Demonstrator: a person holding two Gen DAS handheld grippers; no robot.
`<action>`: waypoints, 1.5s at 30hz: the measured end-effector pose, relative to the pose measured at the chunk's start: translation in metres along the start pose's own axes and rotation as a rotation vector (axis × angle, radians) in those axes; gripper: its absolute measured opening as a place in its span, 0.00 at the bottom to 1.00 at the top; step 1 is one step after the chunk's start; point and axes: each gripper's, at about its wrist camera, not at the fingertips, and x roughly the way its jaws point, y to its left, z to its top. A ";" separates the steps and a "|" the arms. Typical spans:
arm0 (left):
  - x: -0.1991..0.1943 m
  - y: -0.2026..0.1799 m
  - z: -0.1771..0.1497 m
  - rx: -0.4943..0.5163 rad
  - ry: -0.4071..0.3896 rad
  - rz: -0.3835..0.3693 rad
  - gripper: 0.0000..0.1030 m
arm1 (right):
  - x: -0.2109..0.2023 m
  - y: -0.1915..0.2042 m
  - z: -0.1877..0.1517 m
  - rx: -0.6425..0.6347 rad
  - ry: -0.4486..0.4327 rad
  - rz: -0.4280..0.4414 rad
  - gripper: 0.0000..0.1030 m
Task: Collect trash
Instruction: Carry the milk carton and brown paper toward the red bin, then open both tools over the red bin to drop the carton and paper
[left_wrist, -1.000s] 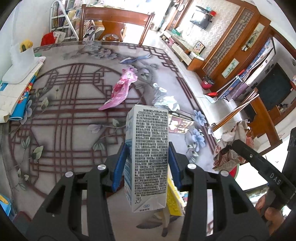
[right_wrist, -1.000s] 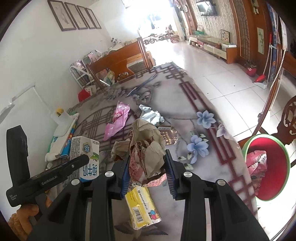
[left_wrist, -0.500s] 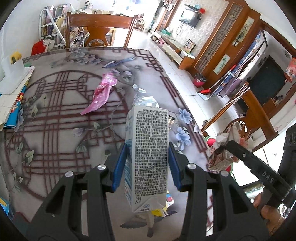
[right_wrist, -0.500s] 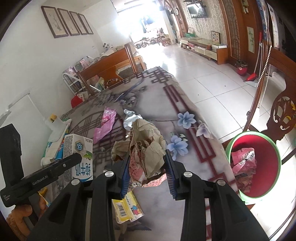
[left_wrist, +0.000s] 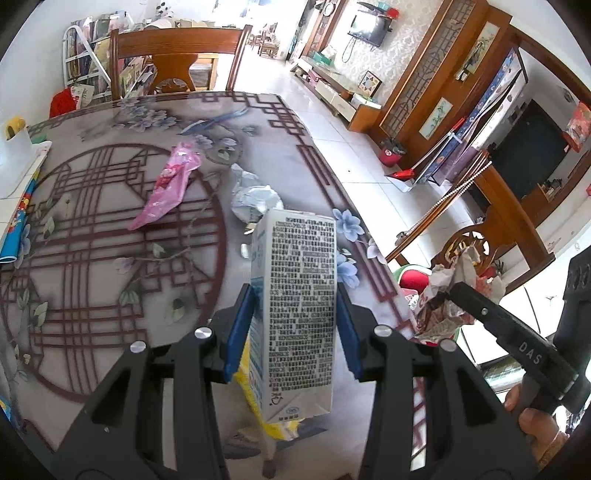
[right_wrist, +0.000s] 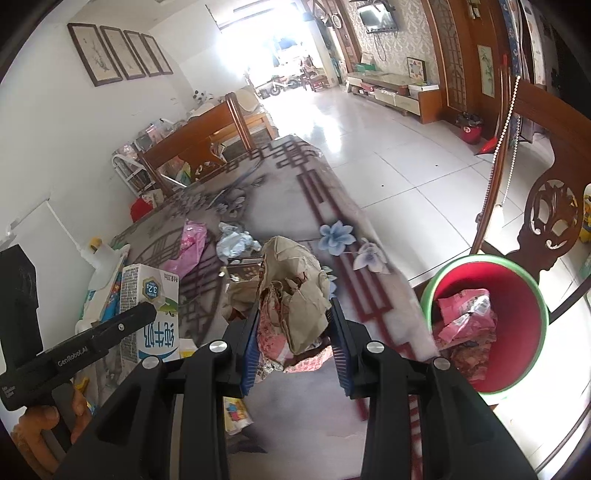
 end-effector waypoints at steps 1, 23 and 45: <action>0.002 -0.003 0.000 -0.001 0.000 -0.002 0.41 | -0.001 -0.005 0.002 -0.002 0.000 -0.003 0.32; 0.045 -0.097 0.025 0.047 -0.005 -0.027 0.41 | -0.011 -0.094 0.035 0.014 -0.001 -0.031 0.32; 0.075 -0.155 0.034 0.081 0.026 -0.024 0.41 | -0.017 -0.157 0.052 0.065 0.003 -0.039 0.33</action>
